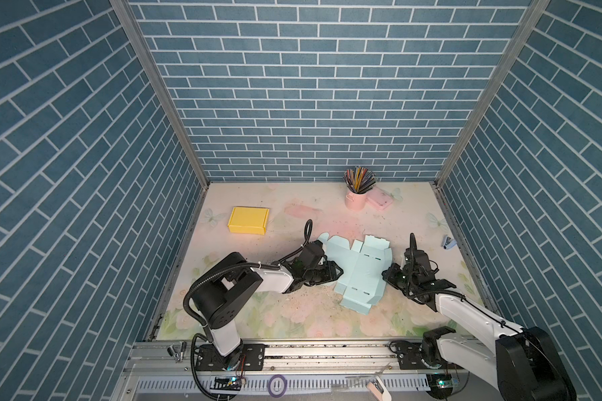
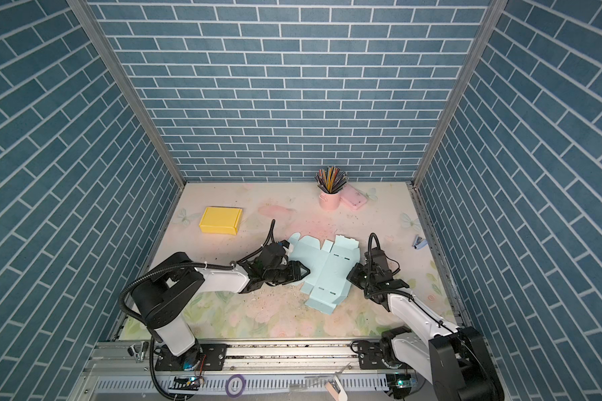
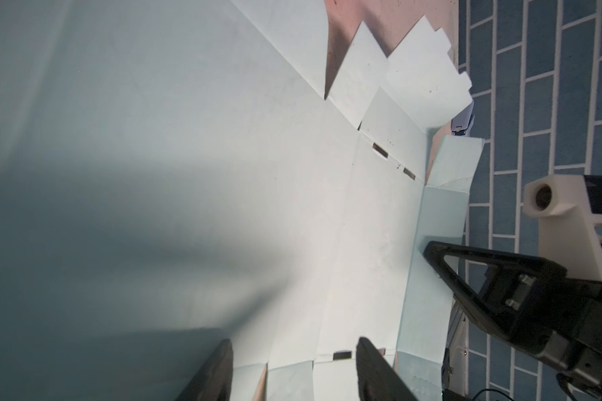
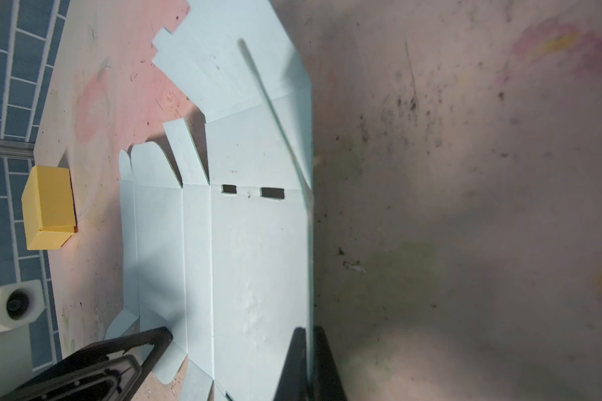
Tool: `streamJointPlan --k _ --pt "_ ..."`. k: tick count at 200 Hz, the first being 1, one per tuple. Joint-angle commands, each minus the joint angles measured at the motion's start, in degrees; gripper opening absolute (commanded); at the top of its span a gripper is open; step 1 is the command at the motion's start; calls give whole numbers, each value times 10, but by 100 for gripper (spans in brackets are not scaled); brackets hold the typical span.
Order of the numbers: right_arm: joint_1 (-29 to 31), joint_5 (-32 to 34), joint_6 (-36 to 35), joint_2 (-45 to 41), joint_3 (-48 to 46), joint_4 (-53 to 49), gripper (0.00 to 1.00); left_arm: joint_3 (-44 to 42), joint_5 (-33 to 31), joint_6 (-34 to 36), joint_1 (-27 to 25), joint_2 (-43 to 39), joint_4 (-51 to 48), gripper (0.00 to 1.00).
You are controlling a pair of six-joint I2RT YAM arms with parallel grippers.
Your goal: Fold the paper box
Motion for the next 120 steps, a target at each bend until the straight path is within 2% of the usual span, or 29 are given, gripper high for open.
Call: streamJointPlan --k 1,34,51,64,78,87,103,120 --pt "5 22 -78 16 66 -74 1 -27 -32 5 1 -73 -93 58" --pt "46 60 -226 125 222 -233 0 -22 9 62 64 -198 -171 58" --pt "80 93 -289 181 297 -284 0 -9 55 105 108 -214 -189 56" --pt "113 113 -344 209 331 -290 0 -12 107 120 140 -214 -151 52" --pt "146 143 -403 232 361 -281 0 -25 155 113 172 -214 -83 44" --pt "158 158 -433 251 379 -274 0 -17 174 121 184 -209 -73 36" --pt "169 177 -479 288 406 -260 0 22 188 158 189 -192 -100 22" --pt "174 201 -515 322 432 -248 0 34 183 141 194 -166 -70 11"
